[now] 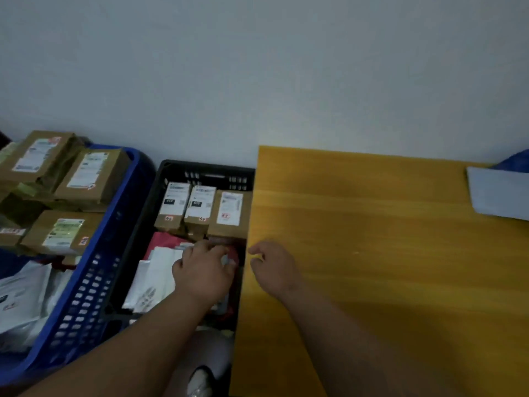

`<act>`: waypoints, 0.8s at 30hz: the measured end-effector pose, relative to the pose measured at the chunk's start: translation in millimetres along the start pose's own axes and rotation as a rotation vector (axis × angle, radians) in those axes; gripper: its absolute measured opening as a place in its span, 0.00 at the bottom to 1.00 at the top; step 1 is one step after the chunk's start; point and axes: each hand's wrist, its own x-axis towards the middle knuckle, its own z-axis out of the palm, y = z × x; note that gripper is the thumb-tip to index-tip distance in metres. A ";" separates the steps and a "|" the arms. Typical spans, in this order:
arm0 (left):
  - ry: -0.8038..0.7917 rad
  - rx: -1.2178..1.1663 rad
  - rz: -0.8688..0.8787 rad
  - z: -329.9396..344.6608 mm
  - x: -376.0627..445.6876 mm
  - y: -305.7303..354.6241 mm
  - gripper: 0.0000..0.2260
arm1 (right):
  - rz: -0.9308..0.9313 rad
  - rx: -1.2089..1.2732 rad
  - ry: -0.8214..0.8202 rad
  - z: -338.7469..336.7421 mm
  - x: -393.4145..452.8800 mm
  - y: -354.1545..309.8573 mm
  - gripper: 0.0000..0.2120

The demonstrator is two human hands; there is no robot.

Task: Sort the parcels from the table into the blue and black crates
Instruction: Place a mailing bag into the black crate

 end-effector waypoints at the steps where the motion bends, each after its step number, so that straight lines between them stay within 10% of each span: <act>1: 0.013 -0.021 0.013 -2.0 -9.6 27.1 0.16 | 0.007 0.003 0.034 -22.2 -13.1 15.4 0.14; 11: -0.008 -0.110 0.250 15.8 -98.4 278.6 0.16 | 0.216 0.089 0.277 -225.5 -153.0 197.0 0.15; 24: -0.105 -0.049 0.418 51.8 -75.3 434.0 0.18 | 0.431 0.186 0.390 -329.8 -185.5 314.3 0.17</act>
